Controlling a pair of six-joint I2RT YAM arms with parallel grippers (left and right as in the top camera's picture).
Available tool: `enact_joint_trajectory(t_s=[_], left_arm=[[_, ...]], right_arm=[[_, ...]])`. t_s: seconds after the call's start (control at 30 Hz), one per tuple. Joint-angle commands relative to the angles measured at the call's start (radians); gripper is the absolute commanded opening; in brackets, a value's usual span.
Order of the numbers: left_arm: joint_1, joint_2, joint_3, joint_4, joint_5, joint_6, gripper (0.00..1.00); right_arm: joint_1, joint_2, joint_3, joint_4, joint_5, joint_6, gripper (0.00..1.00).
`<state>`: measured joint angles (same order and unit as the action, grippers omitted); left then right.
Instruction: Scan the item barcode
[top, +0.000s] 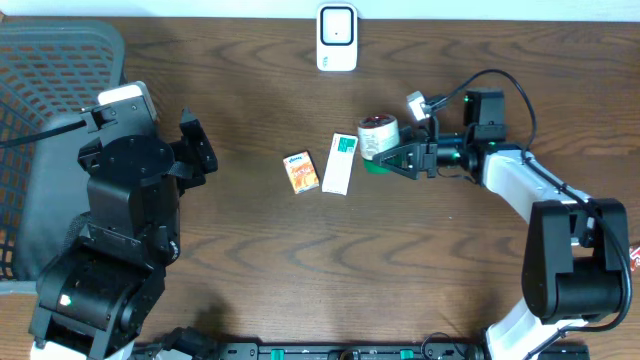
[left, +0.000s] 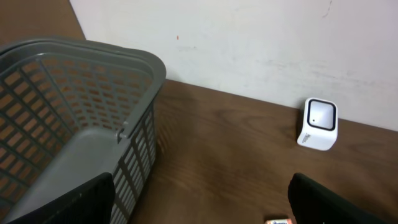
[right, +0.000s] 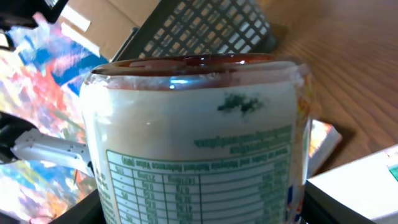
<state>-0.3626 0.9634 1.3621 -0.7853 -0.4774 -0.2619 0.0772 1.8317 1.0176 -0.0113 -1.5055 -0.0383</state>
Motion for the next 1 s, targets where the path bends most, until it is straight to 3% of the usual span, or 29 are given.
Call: enact_joint_trajectory(t_s=[0.0,0.27,0.57,0.8,0.97], left_arm=[[0.002,-0.004,-0.01,0.0,-0.01,-0.005,0.89],[0.002,-0.004,-0.01,0.0,-0.01,-0.005,0.89],[0.002,-0.004,-0.01,0.0,-0.01,-0.005,0.89],[0.002,-0.004,-0.01,0.0,-0.01,-0.005,0.89],[0.002,-0.004,-0.01,0.0,-0.01,-0.005,0.89]], right_arm=[[0.015,-0.031,0.003,0.053,-0.056,0.083,0.59],[0.015,-0.031,0.003,0.249,-0.056,0.372,0.6],[0.012,-0.031,0.003,0.46,-0.056,0.797,0.71],[0.007,-0.031,0.003,0.465,-0.056,0.943,0.67],[-0.024,-0.03,0.001,0.411,-0.056,0.94,0.58]])
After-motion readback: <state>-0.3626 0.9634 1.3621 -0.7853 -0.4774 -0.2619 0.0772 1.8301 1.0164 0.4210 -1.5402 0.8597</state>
